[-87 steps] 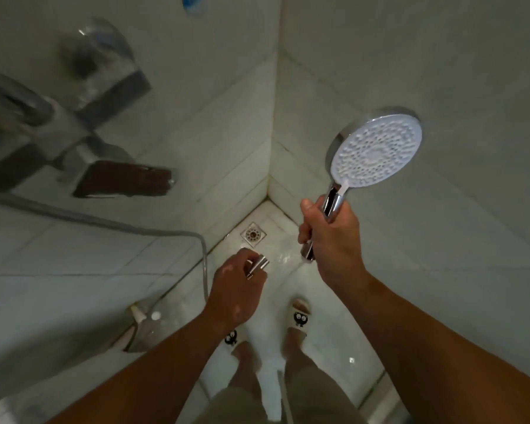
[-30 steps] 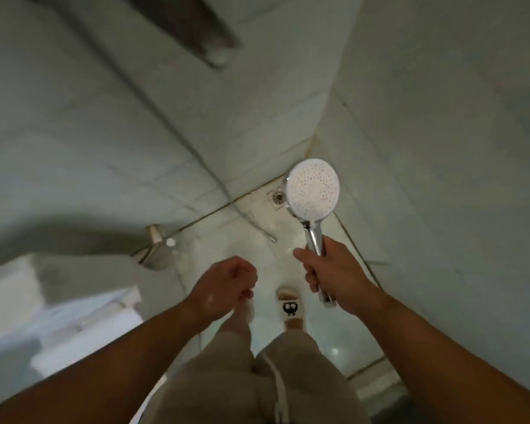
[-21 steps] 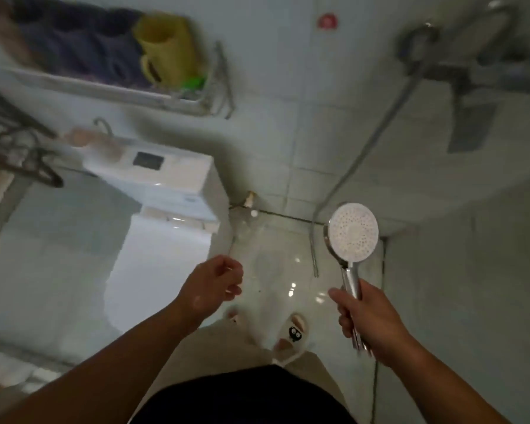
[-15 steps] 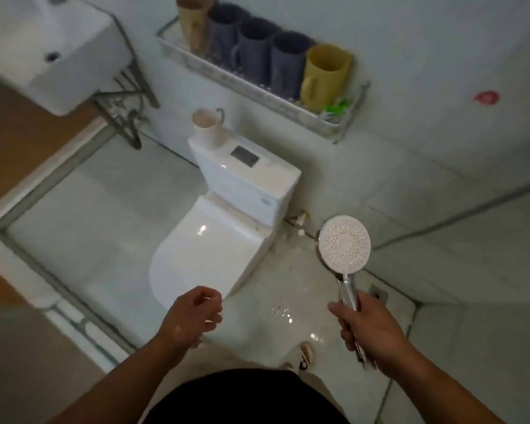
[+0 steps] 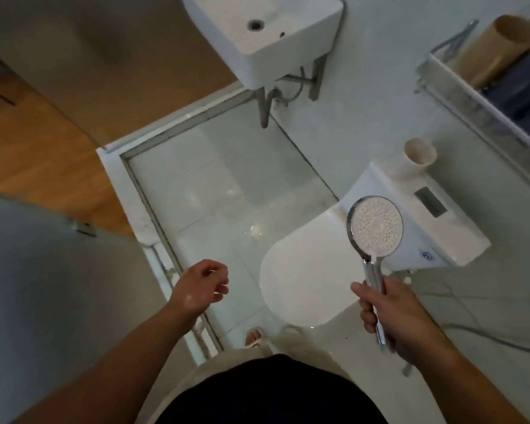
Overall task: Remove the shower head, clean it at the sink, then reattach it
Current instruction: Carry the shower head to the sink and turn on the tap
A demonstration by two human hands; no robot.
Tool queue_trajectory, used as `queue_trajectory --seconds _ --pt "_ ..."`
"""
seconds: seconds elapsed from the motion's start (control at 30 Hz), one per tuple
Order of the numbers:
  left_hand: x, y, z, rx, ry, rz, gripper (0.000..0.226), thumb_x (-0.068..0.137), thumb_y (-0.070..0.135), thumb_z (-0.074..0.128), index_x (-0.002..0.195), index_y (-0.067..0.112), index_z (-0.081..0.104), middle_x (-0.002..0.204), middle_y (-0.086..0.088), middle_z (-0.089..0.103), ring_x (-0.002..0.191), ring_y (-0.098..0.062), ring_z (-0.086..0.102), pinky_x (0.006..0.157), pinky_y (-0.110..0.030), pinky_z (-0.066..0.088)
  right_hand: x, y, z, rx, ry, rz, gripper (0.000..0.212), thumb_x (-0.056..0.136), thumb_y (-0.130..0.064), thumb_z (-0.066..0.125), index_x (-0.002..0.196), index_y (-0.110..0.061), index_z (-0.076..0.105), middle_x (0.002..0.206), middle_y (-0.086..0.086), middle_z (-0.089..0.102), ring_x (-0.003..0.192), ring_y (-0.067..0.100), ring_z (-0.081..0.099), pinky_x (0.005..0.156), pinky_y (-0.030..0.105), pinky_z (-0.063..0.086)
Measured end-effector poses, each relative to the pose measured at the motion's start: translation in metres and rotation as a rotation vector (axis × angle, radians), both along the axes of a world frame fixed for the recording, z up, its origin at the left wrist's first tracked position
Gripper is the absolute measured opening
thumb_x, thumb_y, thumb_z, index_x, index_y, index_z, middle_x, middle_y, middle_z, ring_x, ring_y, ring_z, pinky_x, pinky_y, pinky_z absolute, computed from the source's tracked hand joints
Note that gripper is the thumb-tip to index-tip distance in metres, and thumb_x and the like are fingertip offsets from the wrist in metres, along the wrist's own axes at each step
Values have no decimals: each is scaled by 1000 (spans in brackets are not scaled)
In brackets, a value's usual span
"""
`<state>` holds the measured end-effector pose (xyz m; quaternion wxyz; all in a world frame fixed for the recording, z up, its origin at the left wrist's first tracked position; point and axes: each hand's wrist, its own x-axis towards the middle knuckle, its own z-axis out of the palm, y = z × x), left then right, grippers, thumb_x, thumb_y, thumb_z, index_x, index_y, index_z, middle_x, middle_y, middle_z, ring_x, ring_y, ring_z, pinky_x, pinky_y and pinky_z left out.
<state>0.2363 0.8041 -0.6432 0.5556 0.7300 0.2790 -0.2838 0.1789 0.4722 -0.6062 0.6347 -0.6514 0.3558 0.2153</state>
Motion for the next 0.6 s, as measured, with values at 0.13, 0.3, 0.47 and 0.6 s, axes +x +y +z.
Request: queue_trajectory --seconds 0.13,0.3,0.47,0.6 --pt "55 41 4 -24 -43 123 7 96 16 66 97 11 71 86 -11 70 74 -23 67 69 -36 54 48 30 -4 -43 24 113 20 92 -13 70 84 -8 52 62 10 47 48 19 42 45 30 38" --pt "108 78 5 -49 -31 204 8 97 14 65 98 8 70 82 -10 70 72 -23 66 70 -37 54 136 70 -12 -61 27 225 21 91 -17 71 82 -10 53 63 10 50 52 21 45 49 32 41" --pt "163 125 7 -9 28 242 11 98 12 63 98 3 69 81 -13 69 71 -22 66 69 -37 53 245 119 -20 -29 40 301 21 92 -14 70 82 -10 52 64 10 49 50 20 44 46 30 39" --pt "220 164 11 21 8 273 10 97 12 63 98 3 69 84 -14 69 73 -24 66 70 -39 54 348 161 -13 5 0 342 22 92 -9 69 81 -11 50 60 8 46 45 18 40 44 28 35"
